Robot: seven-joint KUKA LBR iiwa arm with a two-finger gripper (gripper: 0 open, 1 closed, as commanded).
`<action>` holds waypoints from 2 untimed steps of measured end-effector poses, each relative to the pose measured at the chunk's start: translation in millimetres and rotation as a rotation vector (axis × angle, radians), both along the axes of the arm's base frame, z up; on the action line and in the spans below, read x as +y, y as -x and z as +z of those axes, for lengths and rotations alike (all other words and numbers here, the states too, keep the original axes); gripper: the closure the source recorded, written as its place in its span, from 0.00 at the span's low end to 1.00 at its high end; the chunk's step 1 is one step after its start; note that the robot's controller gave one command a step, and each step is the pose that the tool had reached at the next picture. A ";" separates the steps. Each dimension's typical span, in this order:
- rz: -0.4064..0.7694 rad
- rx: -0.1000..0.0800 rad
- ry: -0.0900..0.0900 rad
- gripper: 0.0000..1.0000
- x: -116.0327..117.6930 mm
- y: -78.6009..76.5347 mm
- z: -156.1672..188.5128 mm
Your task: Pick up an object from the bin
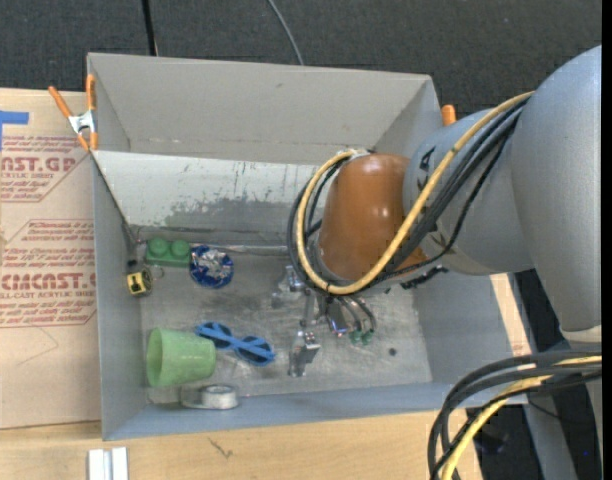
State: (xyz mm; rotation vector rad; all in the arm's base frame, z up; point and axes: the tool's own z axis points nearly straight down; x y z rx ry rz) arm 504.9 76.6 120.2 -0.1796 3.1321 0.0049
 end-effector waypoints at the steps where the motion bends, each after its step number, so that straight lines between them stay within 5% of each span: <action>1: 0.131 -0.004 0.003 0.00 33.0 8.1 -47.9; 2: 0.132 -0.002 0.003 1.00 33.3 7.6 -45.7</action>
Offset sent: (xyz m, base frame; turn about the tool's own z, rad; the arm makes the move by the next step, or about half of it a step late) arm -0.0106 0.0326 -0.0502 -0.1317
